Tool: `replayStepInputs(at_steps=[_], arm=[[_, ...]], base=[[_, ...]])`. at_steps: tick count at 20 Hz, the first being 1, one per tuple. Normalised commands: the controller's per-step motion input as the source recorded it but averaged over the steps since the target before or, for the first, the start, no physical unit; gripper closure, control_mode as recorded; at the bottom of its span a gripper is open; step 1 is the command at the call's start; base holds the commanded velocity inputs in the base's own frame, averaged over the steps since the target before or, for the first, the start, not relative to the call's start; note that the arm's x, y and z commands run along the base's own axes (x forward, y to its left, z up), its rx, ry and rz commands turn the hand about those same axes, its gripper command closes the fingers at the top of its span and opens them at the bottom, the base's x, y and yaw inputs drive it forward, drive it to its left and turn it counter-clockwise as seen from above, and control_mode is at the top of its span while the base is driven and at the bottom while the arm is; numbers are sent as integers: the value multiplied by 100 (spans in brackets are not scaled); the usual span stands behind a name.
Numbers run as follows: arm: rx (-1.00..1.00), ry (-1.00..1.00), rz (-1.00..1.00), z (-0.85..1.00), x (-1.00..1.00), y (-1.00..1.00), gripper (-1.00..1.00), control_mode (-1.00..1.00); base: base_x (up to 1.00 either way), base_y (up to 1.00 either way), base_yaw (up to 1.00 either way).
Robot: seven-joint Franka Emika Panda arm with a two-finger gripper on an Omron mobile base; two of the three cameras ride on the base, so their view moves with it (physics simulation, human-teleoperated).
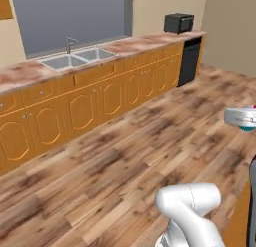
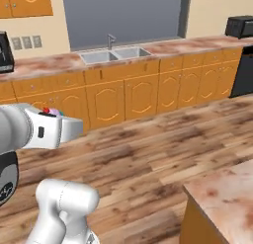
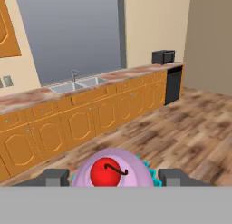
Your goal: Take the cupcakes from the fridge and place them on the empty tray on the dining counter.
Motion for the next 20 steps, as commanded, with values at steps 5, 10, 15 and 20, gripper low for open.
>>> replayStepInputs(at_steps=[5, 10, 15, 20], arm=[[0, 0, 0, 0, 0, 0, 100, 100], [0, 0, 0, 0, 0, 0, 100, 100], [0, 0, 0, 0, 0, 0, 100, 100], [0, 0, 0, 0, 0, 0, 100, 100]], base=[[0, -19, -91], [5, -43, -75], [13, -46, -50], [0, -93, -38]])
